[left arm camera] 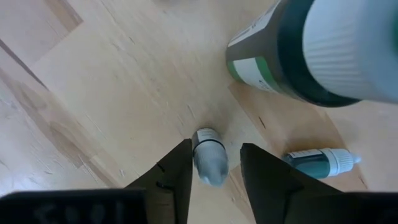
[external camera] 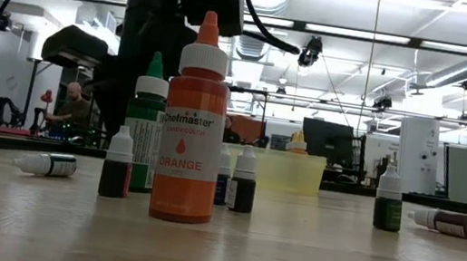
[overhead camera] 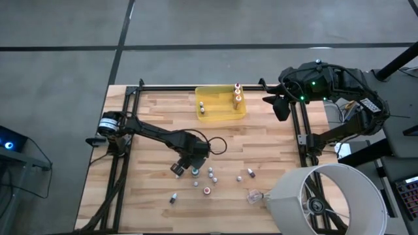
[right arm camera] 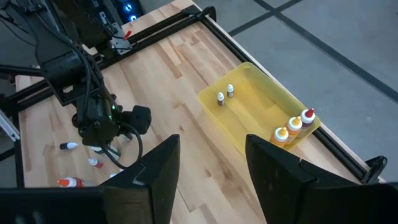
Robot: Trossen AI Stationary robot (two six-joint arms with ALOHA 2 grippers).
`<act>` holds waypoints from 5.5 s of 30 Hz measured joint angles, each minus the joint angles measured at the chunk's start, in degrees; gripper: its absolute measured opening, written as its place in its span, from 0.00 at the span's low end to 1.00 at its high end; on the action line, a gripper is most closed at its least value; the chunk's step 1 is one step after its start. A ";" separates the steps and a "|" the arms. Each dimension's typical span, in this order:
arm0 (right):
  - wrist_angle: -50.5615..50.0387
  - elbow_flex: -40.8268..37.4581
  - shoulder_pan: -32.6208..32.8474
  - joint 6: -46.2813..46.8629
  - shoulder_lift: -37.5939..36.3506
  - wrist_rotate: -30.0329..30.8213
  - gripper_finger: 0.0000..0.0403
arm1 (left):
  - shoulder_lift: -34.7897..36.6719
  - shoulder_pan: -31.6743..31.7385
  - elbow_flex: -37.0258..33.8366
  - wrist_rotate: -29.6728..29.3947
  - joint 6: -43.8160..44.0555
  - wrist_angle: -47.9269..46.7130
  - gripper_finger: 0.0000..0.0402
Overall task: Pick & Place food coloring
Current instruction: Put the small dark green food coloring bottle into the yellow bin
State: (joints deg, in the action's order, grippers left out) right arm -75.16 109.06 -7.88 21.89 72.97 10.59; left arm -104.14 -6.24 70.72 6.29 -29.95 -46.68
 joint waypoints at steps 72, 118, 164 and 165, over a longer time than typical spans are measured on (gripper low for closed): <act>0.75 0.01 -0.04 1.53 1.04 -0.04 0.43 | -3.51 39.38 37.75 -7.41 6.38 -15.43 0.12; -0.07 0.02 0.00 1.60 7.30 -0.15 0.43 | -20.92 44.06 41.35 -4.14 -1.49 -15.44 0.12; -0.04 0.01 0.00 1.68 7.30 -0.27 0.43 | -24.24 44.04 38.62 -2.34 -0.66 -9.88 0.12; -0.04 0.02 0.00 1.68 7.30 -0.28 0.43 | -24.24 44.04 38.62 -2.34 -0.66 -9.88 0.12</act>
State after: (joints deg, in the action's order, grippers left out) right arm -75.20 109.08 -7.88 23.57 80.27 10.31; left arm -128.38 37.80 109.34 3.95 -30.61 -56.55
